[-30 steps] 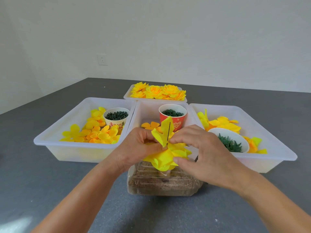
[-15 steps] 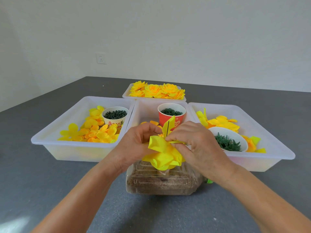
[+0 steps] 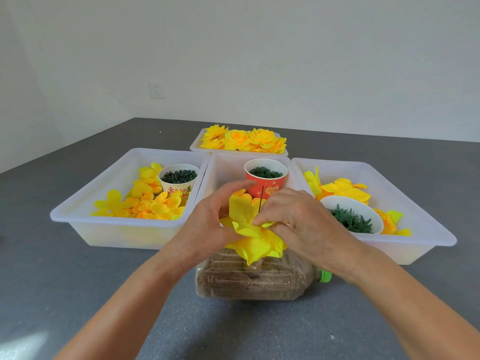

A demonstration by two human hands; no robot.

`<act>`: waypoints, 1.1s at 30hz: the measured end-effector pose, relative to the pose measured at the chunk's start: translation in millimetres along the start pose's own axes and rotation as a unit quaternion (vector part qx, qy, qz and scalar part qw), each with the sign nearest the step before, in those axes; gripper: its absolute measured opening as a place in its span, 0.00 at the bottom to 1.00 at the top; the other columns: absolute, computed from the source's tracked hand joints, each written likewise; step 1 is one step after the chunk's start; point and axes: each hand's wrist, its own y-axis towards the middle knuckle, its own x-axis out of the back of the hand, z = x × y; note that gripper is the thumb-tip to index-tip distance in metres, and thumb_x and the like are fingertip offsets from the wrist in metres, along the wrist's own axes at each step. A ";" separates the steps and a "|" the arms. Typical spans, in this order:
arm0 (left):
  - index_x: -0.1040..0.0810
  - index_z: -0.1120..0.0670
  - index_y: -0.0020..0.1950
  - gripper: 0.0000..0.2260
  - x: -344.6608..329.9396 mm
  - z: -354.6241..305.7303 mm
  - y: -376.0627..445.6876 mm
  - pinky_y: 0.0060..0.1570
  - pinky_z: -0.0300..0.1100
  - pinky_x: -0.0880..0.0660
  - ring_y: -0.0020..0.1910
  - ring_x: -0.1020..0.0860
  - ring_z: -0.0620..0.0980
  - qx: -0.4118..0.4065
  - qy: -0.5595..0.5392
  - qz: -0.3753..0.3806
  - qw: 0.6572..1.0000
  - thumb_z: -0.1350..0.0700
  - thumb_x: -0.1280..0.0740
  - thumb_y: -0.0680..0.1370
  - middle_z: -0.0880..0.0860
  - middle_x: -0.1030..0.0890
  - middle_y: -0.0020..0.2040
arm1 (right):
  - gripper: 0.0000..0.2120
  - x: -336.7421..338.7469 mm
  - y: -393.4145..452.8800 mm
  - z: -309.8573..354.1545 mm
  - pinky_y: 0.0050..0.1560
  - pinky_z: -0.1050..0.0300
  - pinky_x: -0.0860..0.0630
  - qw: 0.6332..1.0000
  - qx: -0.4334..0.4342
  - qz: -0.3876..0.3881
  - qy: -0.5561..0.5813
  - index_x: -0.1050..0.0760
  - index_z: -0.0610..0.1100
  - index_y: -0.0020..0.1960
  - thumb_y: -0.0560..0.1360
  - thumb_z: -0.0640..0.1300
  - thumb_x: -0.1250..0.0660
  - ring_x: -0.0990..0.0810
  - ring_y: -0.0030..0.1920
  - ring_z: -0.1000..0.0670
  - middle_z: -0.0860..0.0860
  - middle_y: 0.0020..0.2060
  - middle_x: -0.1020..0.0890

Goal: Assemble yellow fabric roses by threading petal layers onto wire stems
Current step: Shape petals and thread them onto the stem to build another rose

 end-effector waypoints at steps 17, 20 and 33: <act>0.17 0.49 0.44 0.19 1.6 0.1 2.9 0.47 0.45 0.21 0.47 0.20 0.51 0.060 0.016 0.000 0.998 0.72 0.25 0.64 0.52 0.16 0.48 | 0.09 -4.8 -21.7 9.9 0.43 0.50 0.23 0.995 0.019 -0.100 -0.017 0.18 0.43 0.42 0.64 0.34 0.31 0.19 0.40 0.46 0.51 0.38 0.17; 0.17 0.49 0.44 0.19 1.8 -0.3 3.1 0.44 0.39 0.21 0.45 0.19 0.47 0.061 0.015 -0.003 0.998 0.72 0.26 0.64 0.51 0.16 0.48 | 0.09 -4.7 -22.8 8.7 0.44 0.50 0.23 0.996 0.025 -0.088 -0.011 0.17 0.43 0.43 0.64 0.34 0.30 0.19 0.41 0.46 0.51 0.39 0.17; 0.17 0.53 0.49 0.18 7.8 -7.0 -0.3 0.50 0.44 0.22 0.46 0.20 0.47 0.068 0.038 0.021 0.997 0.71 0.26 0.65 0.56 0.17 0.50 | 0.09 -3.5 -24.8 9.0 0.49 0.53 0.27 0.998 0.026 -0.041 -0.051 0.17 0.43 0.44 0.66 0.36 0.31 0.19 0.47 0.45 0.50 0.48 0.17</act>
